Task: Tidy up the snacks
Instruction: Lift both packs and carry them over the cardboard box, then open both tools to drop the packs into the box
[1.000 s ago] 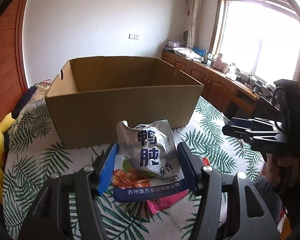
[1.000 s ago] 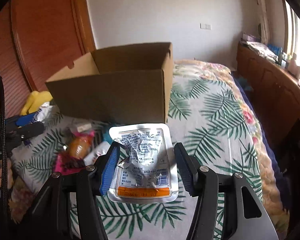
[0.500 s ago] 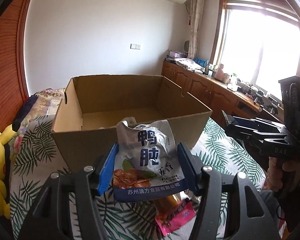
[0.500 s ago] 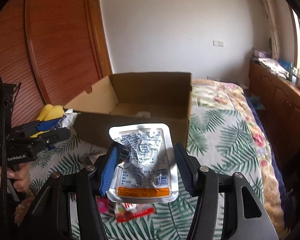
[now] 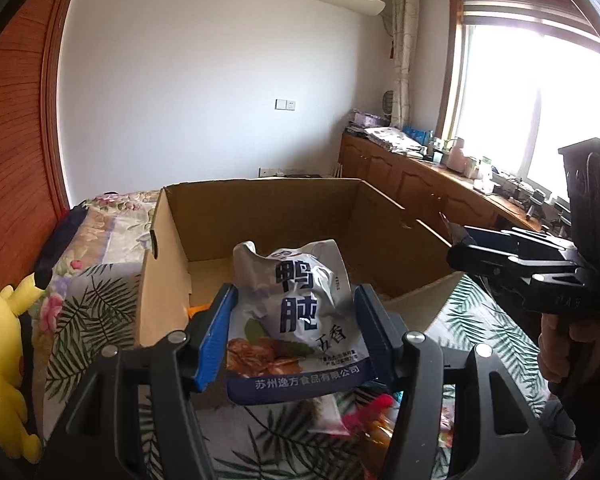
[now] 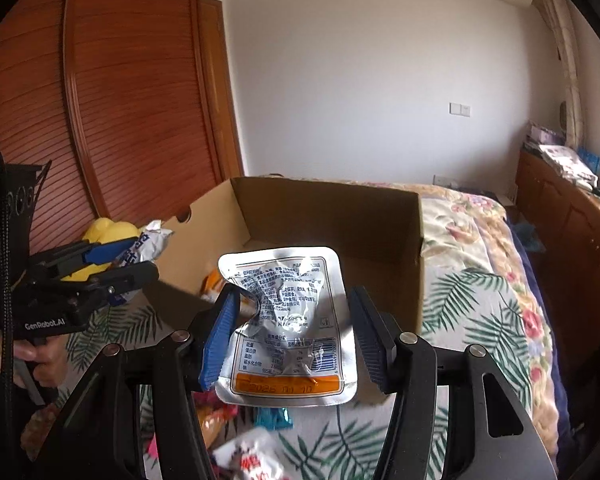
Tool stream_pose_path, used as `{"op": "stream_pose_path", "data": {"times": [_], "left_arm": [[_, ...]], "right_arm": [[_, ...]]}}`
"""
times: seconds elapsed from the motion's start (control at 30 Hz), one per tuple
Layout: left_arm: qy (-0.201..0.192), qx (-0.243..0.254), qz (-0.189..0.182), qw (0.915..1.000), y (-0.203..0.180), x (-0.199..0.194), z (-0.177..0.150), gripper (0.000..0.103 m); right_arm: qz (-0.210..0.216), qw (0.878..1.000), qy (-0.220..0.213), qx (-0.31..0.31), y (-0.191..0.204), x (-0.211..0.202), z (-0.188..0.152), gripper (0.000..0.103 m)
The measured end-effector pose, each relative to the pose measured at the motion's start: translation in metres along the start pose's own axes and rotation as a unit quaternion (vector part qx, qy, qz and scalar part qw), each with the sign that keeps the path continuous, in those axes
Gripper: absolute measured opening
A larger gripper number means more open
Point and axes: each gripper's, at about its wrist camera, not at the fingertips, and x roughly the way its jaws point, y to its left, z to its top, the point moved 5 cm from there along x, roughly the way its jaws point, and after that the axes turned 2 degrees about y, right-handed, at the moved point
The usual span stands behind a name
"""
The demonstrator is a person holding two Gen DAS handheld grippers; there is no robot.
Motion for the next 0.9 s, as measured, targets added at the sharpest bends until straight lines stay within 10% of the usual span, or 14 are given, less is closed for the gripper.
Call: {"op": "stream_pose_path", "data": {"times": [0.9], "left_arm": [[0.042,0.014,0.019,0.9988,0.007,0.067,0.018,0.060]], "right_arm": [[-0.003,0.999,0.033,0.001,-0.006,0.070,0.015,0.058]]}}
